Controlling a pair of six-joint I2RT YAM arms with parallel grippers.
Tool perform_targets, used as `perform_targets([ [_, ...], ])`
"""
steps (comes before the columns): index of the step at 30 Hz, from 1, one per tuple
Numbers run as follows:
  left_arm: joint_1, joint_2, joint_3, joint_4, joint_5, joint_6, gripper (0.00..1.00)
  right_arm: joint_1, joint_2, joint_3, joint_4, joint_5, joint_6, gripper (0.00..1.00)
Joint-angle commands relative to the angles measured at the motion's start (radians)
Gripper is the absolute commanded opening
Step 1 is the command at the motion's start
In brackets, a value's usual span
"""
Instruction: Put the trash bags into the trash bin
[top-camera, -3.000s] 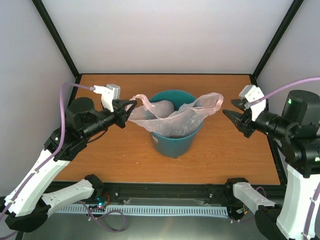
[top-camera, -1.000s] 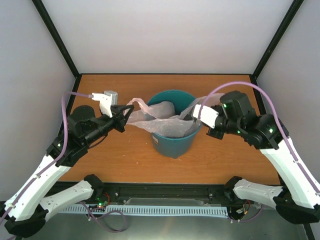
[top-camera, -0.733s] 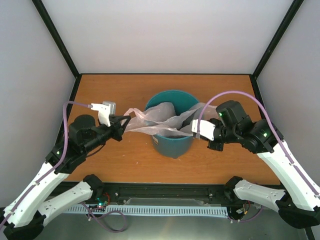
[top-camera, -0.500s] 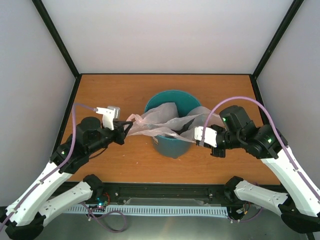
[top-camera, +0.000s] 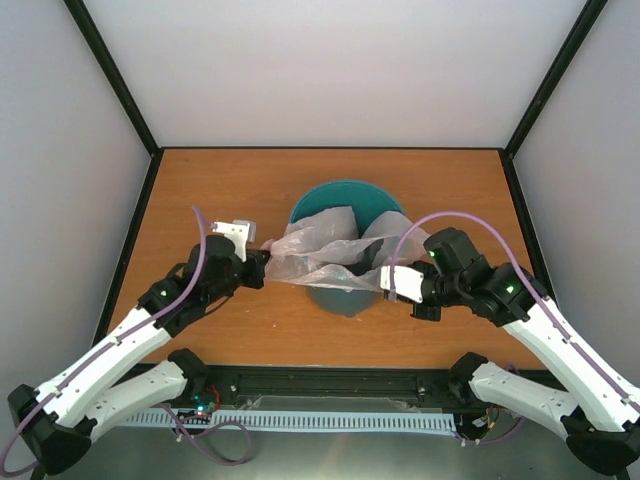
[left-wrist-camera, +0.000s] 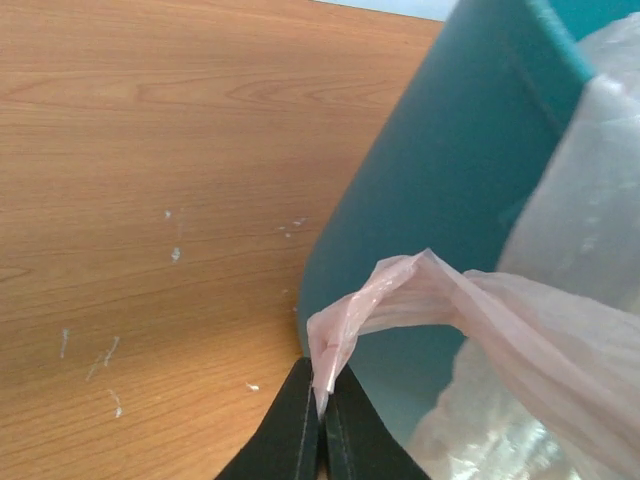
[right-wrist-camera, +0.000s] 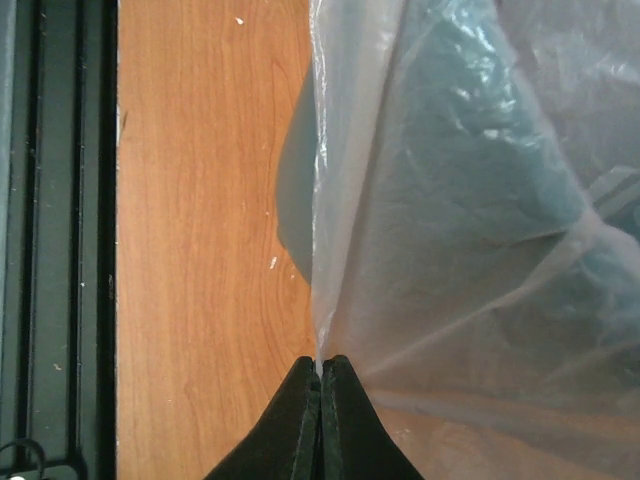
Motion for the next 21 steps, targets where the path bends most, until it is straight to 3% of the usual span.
perform_targets([
  [1,0.006,0.033,-0.002,0.081,-0.142,-0.023,0.01,0.009,-0.034,-0.070,0.103,0.043,-0.008,0.03],
  [6,0.007,0.032,-0.039,0.142,-0.318,-0.023,0.01,0.009,-0.071,-0.142,0.194,0.083,0.002,0.03],
  [11,0.007,0.043,-0.132,0.301,-0.224,-0.083,0.02,0.009,-0.085,-0.229,0.276,0.083,0.016,0.03],
  [16,0.007,0.069,-0.175,0.363,-0.230,-0.070,0.01,0.009,-0.087,-0.278,0.320,0.113,0.034,0.03],
  [21,0.007,0.059,-0.132,0.303,-0.271,-0.045,0.01,0.009,-0.108,-0.233,0.266,0.022,0.048,0.03],
])
